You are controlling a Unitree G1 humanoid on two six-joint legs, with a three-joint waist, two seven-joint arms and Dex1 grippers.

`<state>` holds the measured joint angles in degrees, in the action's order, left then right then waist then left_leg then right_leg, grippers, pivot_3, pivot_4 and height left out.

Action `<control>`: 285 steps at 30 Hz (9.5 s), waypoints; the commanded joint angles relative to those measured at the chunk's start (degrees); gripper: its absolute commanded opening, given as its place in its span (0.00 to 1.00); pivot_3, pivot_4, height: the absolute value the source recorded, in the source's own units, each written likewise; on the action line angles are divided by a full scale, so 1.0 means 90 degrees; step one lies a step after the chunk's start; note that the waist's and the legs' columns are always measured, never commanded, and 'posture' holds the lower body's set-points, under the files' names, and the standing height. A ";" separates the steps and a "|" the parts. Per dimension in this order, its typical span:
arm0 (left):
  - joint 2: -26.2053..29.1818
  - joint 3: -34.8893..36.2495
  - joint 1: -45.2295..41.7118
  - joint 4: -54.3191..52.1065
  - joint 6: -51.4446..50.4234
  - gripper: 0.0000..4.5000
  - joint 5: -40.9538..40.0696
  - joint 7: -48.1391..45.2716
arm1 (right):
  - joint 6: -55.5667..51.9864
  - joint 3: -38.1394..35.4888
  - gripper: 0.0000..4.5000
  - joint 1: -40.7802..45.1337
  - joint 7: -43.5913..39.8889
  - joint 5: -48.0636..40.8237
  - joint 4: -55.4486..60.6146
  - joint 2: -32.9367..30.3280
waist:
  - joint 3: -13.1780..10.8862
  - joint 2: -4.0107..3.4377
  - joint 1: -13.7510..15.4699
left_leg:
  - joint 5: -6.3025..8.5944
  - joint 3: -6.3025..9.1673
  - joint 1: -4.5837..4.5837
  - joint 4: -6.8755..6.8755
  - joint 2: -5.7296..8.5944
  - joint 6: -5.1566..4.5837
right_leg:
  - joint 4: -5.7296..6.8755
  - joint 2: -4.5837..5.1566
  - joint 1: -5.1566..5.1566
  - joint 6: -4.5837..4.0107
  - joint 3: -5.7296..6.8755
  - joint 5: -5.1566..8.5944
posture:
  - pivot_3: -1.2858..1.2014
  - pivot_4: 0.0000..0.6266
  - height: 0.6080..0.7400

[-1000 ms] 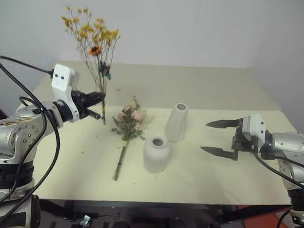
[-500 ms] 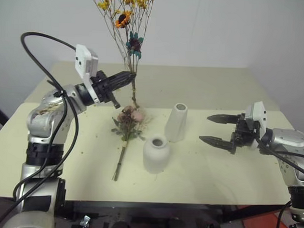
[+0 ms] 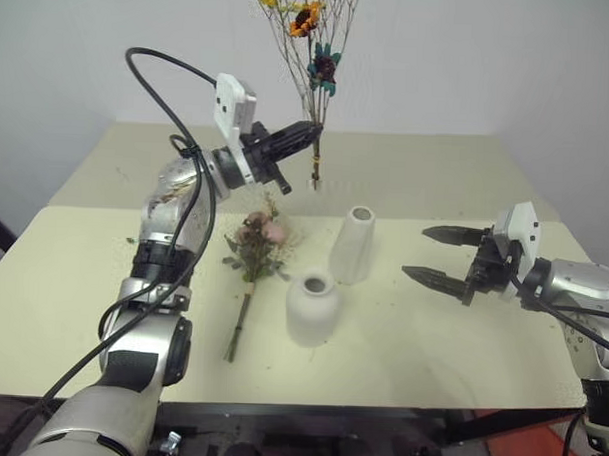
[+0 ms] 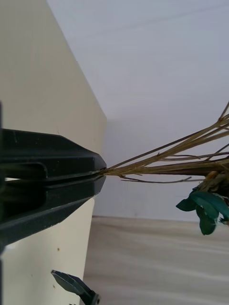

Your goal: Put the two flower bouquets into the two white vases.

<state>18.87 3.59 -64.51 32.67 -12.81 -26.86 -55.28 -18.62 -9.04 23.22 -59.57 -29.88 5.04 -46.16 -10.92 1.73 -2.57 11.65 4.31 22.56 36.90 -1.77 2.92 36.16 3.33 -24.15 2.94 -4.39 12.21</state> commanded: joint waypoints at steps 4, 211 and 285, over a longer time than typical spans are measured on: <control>-0.0361 0.0019 -0.0534 0.0381 0.0015 0.00 -0.0005 -0.0453 | 0.0069 -0.0364 1.00 -0.0114 0.0178 -0.0061 0.0360 -0.0013 | -0.0001 0.0001 0.0002 | 0.0000 0.0001 0.0001 0.0000 0.0000 0.0000 | 0.0000 0.0000 0.0000 0.0001 0.0000 0.0001 | 0.52 0.24 1.00; 0.1361 0.0308 0.0895 -0.3580 -0.4359 0.02 -0.2909 -0.0750 | 0.0161 -0.0341 1.00 -0.0294 -0.0504 -0.0381 0.0747 0.0049 | -0.0003 0.0000 0.0003 | -0.0001 0.0010 0.0006 0.0006 0.0004 0.0002 | 0.0005 0.0003 -0.0004 0.0007 0.0004 0.0003 | 0.52 0.24 1.00; 0.2972 0.1297 0.5732 -0.6257 -0.3483 1.00 -0.1851 -0.0547 | 0.0186 -0.0153 1.00 -0.0314 -0.0862 -0.0318 0.0394 -0.0032 | -0.0004 -0.0002 -0.0012 | 0.0001 0.0003 0.0001 0.0002 -0.0008 -0.0001 | 0.0004 0.0001 -0.0007 0.0002 0.0003 0.0007 | 0.52 0.24 1.00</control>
<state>44.76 11.54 -13.64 -20.91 -46.23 -42.86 -60.56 -17.59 -9.54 19.44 -66.51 -32.64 8.12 -45.50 -10.96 1.71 -2.67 11.65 4.34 22.57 36.92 -1.85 2.91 36.20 3.34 -24.21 2.95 -4.36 12.28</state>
